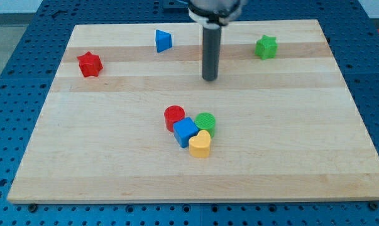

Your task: Move the red star to the slightly right

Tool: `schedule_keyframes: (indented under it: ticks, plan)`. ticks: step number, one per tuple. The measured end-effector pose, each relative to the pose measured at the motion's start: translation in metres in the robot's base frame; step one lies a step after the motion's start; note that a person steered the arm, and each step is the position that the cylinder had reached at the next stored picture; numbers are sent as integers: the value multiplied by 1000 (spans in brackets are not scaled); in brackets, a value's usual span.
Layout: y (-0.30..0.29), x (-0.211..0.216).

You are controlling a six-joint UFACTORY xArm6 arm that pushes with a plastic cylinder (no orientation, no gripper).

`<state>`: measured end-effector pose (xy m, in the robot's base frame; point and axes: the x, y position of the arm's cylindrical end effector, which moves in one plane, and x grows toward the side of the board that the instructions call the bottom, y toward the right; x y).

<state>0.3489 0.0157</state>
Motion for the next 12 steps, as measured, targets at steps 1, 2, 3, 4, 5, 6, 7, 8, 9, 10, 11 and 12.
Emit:
schedule_keyframes:
  ticks: [1, 2, 3, 4, 5, 6, 7, 8, 9, 10, 11, 12]
  plan:
    - [-26, -25]
    - [-102, -23]
    - [-140, -22]
    - [-169, -22]
    - [-198, -74]
    - [-235, -79]
    - [-260, -78]
    - [-302, -59]
    - [-313, -42]
    - [-275, -5]
    - [-243, 10]
    - [-233, 26]
